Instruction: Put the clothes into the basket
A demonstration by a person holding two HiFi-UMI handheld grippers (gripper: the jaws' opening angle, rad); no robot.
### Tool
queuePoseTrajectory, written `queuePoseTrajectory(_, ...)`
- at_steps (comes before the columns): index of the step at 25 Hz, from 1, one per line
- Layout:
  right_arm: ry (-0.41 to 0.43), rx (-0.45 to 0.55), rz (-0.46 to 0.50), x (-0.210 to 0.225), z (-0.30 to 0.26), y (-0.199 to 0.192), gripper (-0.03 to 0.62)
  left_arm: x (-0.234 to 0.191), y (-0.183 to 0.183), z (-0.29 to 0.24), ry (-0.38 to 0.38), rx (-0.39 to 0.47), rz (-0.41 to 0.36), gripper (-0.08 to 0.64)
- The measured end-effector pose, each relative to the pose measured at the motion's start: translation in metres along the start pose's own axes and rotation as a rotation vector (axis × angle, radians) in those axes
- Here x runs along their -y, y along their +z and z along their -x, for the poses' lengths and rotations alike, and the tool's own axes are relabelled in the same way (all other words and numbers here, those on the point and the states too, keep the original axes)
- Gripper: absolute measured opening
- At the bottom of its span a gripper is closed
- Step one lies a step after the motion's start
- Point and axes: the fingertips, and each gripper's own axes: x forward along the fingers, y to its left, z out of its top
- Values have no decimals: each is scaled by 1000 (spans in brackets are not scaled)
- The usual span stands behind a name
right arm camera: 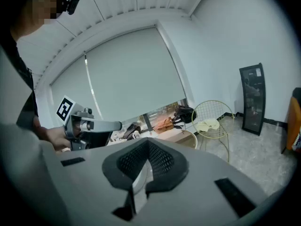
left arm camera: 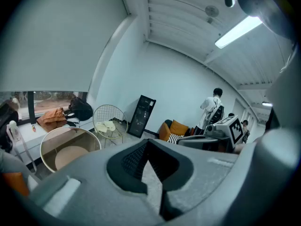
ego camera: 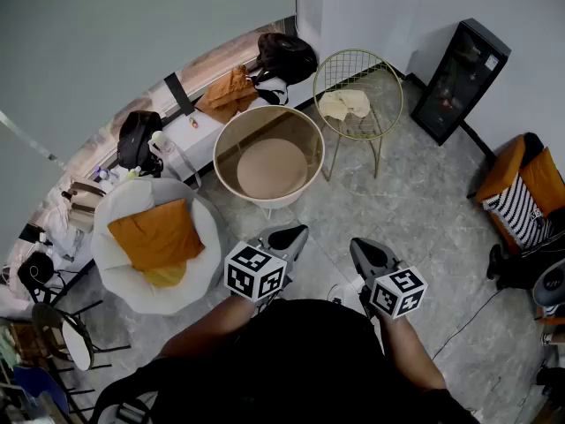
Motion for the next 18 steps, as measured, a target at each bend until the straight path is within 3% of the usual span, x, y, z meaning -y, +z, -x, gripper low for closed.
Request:
queuePoseTrajectory(4,1,4,-4,3,2,0,14,6,0,-4,8,-12,-40,0)
queuePoseTrajectory(18,13,8,-13,13,3,2,14,8,1,-14,23,-13,-53,0)
